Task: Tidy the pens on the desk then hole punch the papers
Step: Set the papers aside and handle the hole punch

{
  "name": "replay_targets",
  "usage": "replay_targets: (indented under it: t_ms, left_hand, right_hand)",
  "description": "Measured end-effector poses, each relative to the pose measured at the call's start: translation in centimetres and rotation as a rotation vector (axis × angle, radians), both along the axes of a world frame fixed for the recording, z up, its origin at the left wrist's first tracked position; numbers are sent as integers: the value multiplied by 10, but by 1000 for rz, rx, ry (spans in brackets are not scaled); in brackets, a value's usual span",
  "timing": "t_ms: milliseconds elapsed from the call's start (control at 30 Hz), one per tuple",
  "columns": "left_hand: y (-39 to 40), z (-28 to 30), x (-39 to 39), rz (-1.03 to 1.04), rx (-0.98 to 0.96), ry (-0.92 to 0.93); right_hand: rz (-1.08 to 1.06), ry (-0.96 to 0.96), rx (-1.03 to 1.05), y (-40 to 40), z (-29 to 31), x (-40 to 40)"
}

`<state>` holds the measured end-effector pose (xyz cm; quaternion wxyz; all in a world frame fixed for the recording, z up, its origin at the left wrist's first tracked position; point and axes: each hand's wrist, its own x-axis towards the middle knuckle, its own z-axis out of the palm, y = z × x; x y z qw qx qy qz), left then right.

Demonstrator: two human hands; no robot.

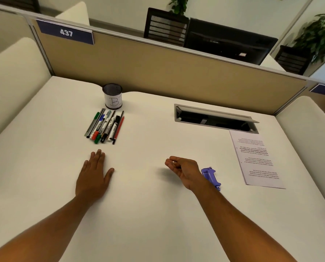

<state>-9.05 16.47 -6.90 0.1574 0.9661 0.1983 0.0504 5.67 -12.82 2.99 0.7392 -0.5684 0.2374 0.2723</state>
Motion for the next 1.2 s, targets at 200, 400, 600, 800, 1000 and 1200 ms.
replay_targets:
  t_ms: [200,400,600,800,1000,1200]
  left_hand:
    - [42,4,1,103,4,22]
    - [90,3,14,148,13,39]
    - [110,-5,21,143,43,25]
    - [107,-4,22,149,46,4]
    - [107,-1,23,151,50,26]
    - [108,1,24,156,39,36]
  right_hand:
    - [75,-33,-11,45,13,23]
    - [143,-99,-45,100,30,52]
    - [210,-110,-56,158,47,90]
    - [246,-124,-64,221,53,123]
    - [296,-208,-118,281,56,155]
    - [336,-387,-239,333,61,192]
